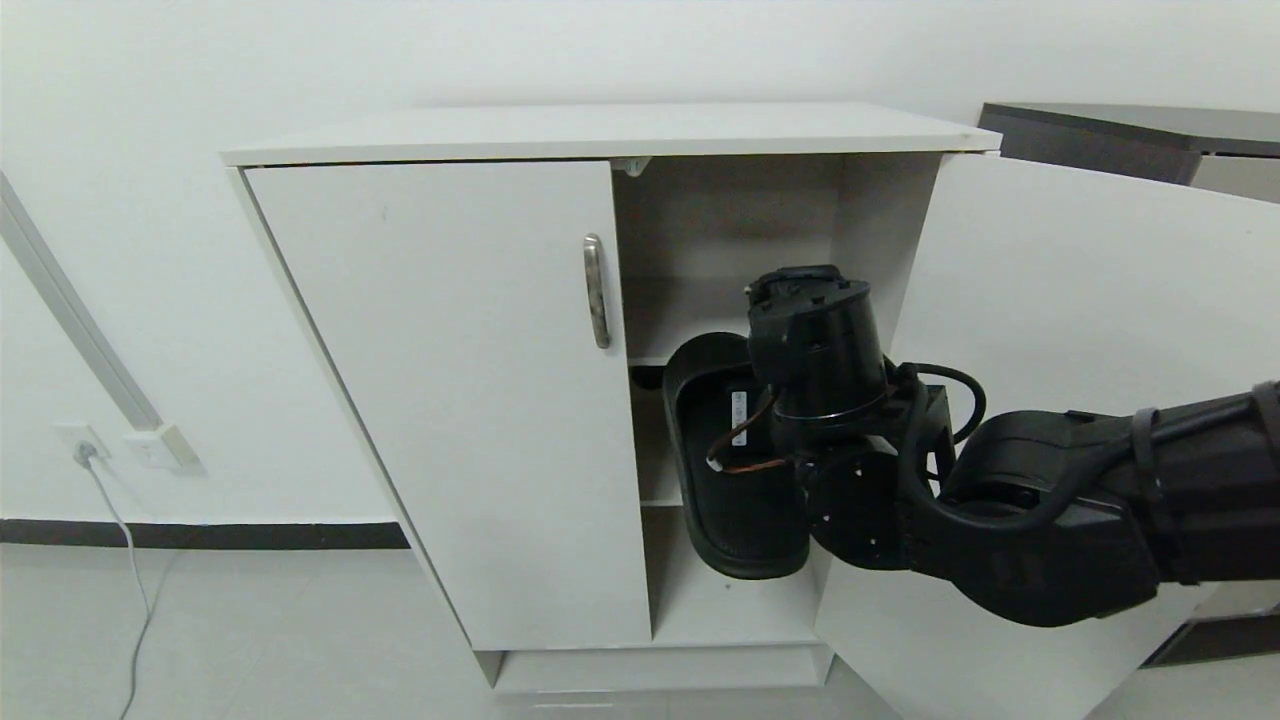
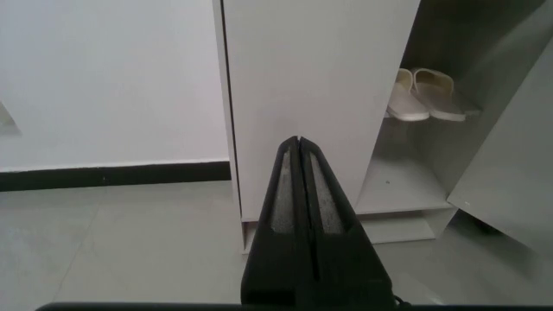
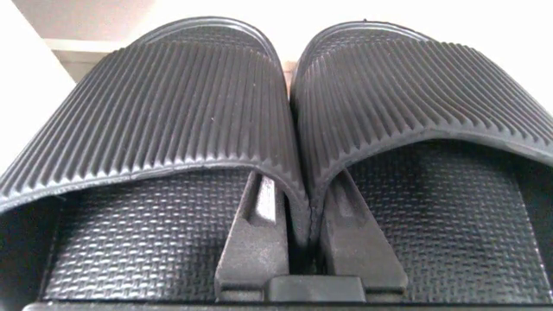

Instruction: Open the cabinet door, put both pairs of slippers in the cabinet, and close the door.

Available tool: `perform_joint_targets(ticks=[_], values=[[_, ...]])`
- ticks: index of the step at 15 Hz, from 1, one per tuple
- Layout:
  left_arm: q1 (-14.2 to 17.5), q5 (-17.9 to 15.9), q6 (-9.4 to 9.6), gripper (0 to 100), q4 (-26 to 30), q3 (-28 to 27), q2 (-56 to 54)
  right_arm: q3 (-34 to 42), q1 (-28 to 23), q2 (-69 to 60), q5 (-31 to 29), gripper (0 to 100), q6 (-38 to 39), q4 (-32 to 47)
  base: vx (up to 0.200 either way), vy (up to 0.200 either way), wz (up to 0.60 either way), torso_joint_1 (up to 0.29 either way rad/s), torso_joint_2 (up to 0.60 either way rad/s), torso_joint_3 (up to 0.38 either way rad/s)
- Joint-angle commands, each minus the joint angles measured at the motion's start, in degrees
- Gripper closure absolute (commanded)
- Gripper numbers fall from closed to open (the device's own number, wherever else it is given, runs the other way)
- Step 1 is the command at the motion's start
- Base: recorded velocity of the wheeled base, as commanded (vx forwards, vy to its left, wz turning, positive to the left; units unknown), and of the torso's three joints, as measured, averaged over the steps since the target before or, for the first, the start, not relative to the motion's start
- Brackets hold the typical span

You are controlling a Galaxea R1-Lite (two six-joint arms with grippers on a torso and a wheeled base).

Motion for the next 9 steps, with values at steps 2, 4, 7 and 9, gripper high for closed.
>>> perform_joint_targets(ticks=[2, 4, 7, 9], values=[[-0.02, -0.04, 0.01, 100, 0.00, 0.00, 0.07, 0.03, -0.16, 0.20, -0.07, 100, -0.01, -0.06, 0.200, 0.000, 0.00, -0.002, 0.00, 0.007], [-0.02, -0.04, 0.01, 100, 0.00, 0.00, 0.07, -0.14, -0.68, 0.12, -0.16, 100, -0.27, -0.06, 0.200, 0.000, 0.00, 0.005, 0.00, 0.002], [-0.02, -0.04, 0.01, 100, 0.00, 0.00, 0.07, -0.05, -0.77, 0.12, -0.16, 100, -0.36, -0.06, 0.200, 0.000, 0.00, -0.001, 0.00, 0.006], [-0.02, -0.04, 0.01, 100, 0.00, 0.00, 0.07, -0.05, -0.86, 0.29, -0.07, 100, -0.36, -0.06, 0.200, 0.000, 0.00, 0.005, 0.00, 0.005]])
